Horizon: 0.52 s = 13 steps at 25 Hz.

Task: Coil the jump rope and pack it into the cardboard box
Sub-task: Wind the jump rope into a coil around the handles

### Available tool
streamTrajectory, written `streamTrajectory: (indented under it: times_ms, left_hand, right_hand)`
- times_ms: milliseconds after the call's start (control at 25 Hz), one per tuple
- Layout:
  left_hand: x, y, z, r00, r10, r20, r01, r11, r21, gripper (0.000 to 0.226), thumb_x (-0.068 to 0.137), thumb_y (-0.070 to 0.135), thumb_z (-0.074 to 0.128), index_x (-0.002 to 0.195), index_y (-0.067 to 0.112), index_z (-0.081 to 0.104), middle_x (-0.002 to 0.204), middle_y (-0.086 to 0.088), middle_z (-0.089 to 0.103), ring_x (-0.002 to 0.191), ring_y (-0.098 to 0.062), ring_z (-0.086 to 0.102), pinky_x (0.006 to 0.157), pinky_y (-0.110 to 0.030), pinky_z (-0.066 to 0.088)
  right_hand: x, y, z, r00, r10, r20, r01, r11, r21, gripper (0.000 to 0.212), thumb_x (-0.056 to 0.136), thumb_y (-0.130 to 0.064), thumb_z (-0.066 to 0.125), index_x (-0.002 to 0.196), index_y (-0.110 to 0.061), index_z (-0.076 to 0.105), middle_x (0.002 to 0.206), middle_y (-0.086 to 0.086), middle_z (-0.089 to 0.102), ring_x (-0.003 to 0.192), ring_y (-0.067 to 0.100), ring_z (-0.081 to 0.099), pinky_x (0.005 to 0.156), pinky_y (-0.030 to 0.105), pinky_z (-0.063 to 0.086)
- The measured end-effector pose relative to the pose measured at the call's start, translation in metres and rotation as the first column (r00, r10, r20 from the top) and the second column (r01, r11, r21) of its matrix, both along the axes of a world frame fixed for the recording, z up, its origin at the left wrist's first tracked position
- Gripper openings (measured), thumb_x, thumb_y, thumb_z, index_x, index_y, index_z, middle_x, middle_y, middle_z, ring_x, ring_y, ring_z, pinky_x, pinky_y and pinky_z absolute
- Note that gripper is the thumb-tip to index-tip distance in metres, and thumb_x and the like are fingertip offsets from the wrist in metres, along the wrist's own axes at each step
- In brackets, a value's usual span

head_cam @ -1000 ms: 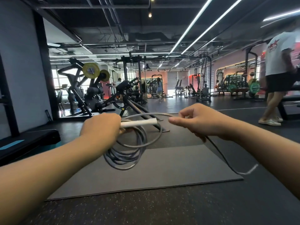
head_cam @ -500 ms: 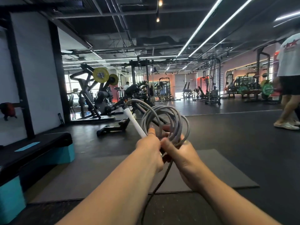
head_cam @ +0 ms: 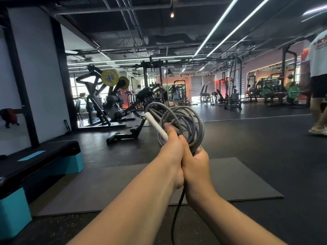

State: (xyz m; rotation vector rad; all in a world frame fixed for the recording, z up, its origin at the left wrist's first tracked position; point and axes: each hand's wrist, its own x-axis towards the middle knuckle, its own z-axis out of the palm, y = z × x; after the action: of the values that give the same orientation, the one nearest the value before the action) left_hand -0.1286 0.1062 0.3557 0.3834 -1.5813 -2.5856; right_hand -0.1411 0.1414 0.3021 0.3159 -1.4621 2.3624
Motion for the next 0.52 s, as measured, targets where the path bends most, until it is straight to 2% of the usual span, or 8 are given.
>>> streamTrajectory:
  times_ms: [160,240,280,360,400,440,480,520]
  left_hand:
    - [0.002,0.0,-0.005,0.997,-0.052,0.048,0.063,0.965,-0.253,0.077,0.086,0.082,0.035,0.119,0.021,0.067,0.101,0.0,0.071,0.084,-0.017,0.063,0.061,-0.029,0.043]
    - [0.001,-0.006,-0.012,0.999,0.029,0.035,-0.012,0.914,-0.406,0.091,0.069,0.092,0.042,0.127,0.024,0.059,0.119,-0.001,0.063,0.102,-0.02,0.059,0.077,-0.037,0.043]
    - [0.001,-0.012,-0.013,0.995,0.099,0.028,-0.078,0.9,-0.429,0.105,0.059,0.092,0.052,0.136,0.022,0.049,0.13,-0.003,0.056,0.115,-0.024,0.055,0.088,-0.044,0.043]
    - [0.005,-0.031,-0.008,0.939,0.327,-0.107,-0.333,0.783,-0.526,0.119,0.058,0.074,0.075,0.151,0.021,0.023,0.149,-0.009,0.034,0.136,-0.033,0.037,0.107,-0.052,0.035]
    - [0.009,-0.044,-0.004,0.874,0.389,-0.291,-0.481,0.615,-0.624,0.119,0.063,0.06,0.08,0.154,0.023,0.014,0.156,-0.009,0.023,0.142,-0.034,0.028,0.113,-0.052,0.029]
    - [0.013,-0.057,0.0,0.786,0.32,-0.529,-0.617,0.356,-0.702,0.114,0.068,0.049,0.08,0.156,0.027,0.011,0.161,-0.007,0.016,0.147,-0.031,0.019,0.117,-0.051,0.022]
    - [0.017,-0.068,0.006,0.725,0.086,-0.683,-0.689,0.085,-0.72,0.107,0.071,0.043,0.075,0.157,0.03,0.011,0.164,-0.004,0.013,0.151,-0.026,0.013,0.121,-0.05,0.014]
    - [0.019,-0.074,0.016,0.739,-0.199,-0.644,-0.672,-0.136,-0.728,0.103,0.072,0.043,0.069,0.157,0.032,0.013,0.165,-0.001,0.015,0.153,-0.021,0.01,0.123,-0.048,0.008]
  right_hand:
    - [-0.006,0.001,-0.002,0.995,-0.099,0.024,0.099,0.995,-0.015,0.022,0.096,-0.033,0.067,0.09,-0.014,0.075,0.079,0.006,0.082,0.077,0.019,0.079,0.071,0.037,0.061]
    - [-0.011,0.006,0.004,0.998,-0.051,0.025,0.05,0.998,0.037,0.02,0.093,-0.035,0.07,0.085,-0.017,0.074,0.077,0.005,0.081,0.072,0.023,0.078,0.069,0.04,0.062]
    - [-0.015,0.011,0.008,0.999,-0.032,0.011,0.031,0.994,0.104,0.02,0.093,-0.033,0.071,0.08,-0.017,0.072,0.069,0.0,0.077,0.059,0.017,0.072,0.059,0.034,0.057]
    - [-0.02,0.027,0.018,1.0,0.017,-0.015,-0.012,0.962,0.272,0.025,0.094,-0.027,0.07,0.072,-0.016,0.065,0.056,0.0,0.056,0.039,0.011,0.042,0.042,0.023,0.035]
    - [-0.022,0.037,0.023,0.999,0.047,-0.02,-0.036,0.928,0.371,0.026,0.095,-0.024,0.069,0.071,-0.015,0.063,0.055,0.002,0.047,0.038,0.012,0.032,0.041,0.022,0.027]
    - [-0.023,0.047,0.029,0.997,0.076,-0.028,-0.053,0.875,0.481,0.025,0.095,-0.022,0.068,0.072,-0.012,0.062,0.055,0.004,0.043,0.039,0.014,0.029,0.041,0.022,0.024]
    - [-0.024,0.056,0.036,0.993,0.105,-0.047,-0.055,0.794,0.605,0.025,0.094,-0.021,0.068,0.075,-0.007,0.063,0.055,0.005,0.043,0.04,0.015,0.029,0.041,0.023,0.024]
    - [-0.024,0.063,0.044,0.988,0.131,-0.078,-0.033,0.681,0.731,0.025,0.093,-0.022,0.069,0.077,-0.004,0.063,0.054,0.005,0.044,0.04,0.016,0.032,0.04,0.024,0.026]
